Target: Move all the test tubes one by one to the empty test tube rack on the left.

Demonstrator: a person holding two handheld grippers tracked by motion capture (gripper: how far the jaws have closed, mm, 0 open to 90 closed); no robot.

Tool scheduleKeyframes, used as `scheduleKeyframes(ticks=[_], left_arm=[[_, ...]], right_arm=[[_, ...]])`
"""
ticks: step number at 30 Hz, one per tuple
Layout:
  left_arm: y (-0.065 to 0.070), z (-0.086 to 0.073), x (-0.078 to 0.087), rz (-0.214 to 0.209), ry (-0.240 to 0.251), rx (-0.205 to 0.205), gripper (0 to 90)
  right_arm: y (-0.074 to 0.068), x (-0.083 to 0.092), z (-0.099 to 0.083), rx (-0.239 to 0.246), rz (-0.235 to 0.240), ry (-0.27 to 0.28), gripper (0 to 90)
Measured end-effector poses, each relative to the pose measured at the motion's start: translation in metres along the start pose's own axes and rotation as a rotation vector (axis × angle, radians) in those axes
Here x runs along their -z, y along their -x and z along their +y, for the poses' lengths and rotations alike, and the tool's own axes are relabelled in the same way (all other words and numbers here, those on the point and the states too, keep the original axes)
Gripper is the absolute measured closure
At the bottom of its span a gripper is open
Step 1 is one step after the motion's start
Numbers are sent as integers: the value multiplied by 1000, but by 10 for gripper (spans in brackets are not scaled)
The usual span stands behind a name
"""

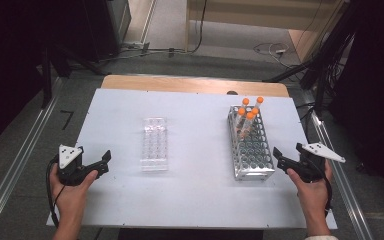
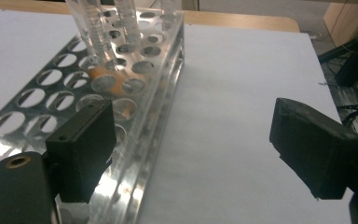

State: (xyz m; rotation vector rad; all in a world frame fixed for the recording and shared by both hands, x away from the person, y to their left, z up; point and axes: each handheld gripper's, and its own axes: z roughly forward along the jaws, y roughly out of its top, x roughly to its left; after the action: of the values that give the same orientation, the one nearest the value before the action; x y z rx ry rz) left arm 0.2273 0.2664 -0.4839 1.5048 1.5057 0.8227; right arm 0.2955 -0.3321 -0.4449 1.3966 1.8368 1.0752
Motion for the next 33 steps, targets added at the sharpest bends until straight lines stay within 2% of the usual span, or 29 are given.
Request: scheduleKeyframes(ticks=[6,15,20,24,25,28,31,33], left_arm=[[0,0,0,-3,-1,0,92],[0,0,-1,-4,1,4,92],[0,0,-1,-6,2,3,92],[-1,0,0,-4,1,6,92],[-1,0,0,-4,1,6,92],[-1,0,-1,-6,1,6,92],[-1,0,-1,-8,-1,5,92],[-1,0,-1,-8,-1,7,92]], right_arm=[[-14,-18,14,27,30,3,138],[-25,-40,28,58,57,-5,139],[-29,-48,38,85,69,12,146],[-25,-55,46,94,124,28,200],[-25,-55,46,94,124,28,200],[-27,-61,49,119,167,21,233],[-30,-63,51,136,174,9,263],[-33,-65,54,153,182,-5,322]])
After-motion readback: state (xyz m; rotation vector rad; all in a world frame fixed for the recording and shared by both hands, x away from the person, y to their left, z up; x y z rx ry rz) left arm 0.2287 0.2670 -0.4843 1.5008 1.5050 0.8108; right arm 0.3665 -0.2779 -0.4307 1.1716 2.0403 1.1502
